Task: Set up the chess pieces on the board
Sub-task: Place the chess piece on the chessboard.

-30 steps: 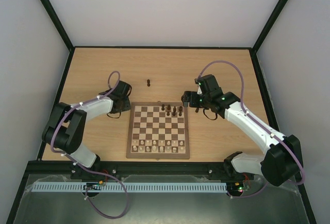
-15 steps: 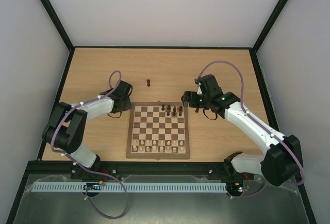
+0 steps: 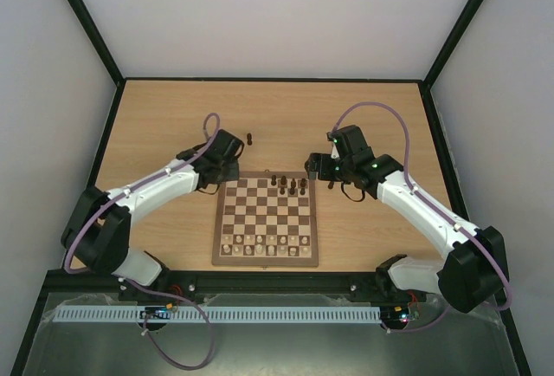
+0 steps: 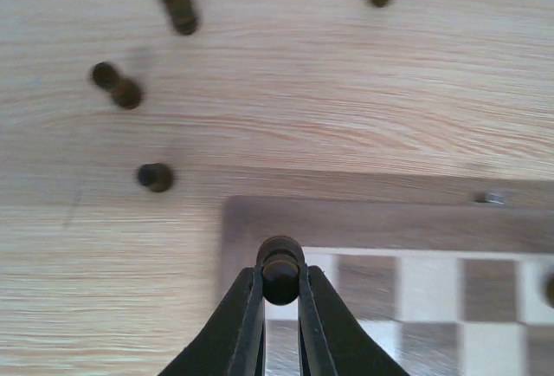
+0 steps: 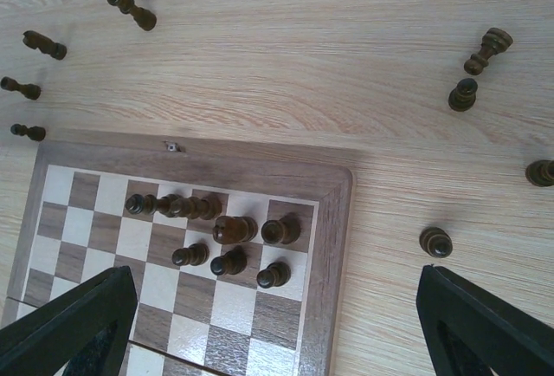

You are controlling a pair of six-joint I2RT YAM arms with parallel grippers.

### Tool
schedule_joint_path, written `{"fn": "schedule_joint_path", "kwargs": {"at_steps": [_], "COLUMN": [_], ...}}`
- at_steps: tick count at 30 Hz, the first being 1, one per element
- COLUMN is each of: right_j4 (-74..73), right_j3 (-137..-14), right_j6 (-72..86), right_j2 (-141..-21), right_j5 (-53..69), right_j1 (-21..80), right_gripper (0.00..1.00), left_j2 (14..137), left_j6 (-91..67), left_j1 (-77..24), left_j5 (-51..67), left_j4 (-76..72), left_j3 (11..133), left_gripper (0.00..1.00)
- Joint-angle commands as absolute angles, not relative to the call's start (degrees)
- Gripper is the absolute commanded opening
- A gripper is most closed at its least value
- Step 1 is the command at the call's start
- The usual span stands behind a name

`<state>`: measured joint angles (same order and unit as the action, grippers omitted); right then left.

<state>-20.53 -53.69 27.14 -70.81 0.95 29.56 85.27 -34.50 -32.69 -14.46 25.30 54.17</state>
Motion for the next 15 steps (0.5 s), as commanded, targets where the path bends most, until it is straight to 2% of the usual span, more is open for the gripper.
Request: {"fn": "schedule_joint_path", "kwargs": {"at_steps": [1,15], "right_j4": [-21.5,-23.4], "right_j3": [-53.3,-54.1], "right_j6": [26.5,27.0], "right_j2": [-69.6,-68.6], "right_j5": [-0.3,-5.0], "right_j1": [29.2,29.3], "right_gripper": [0.89,0.91], "left_j2": [84.0,87.9], "left_j6": [-35.3,-38.9], "left_j1": [-37.8,-53.1], "left_j5": [-15.0,-15.8], "left_j4": [30.8,32.0], "left_j3": [58.4,64.1], "left_gripper": [0.06,0.06]}}
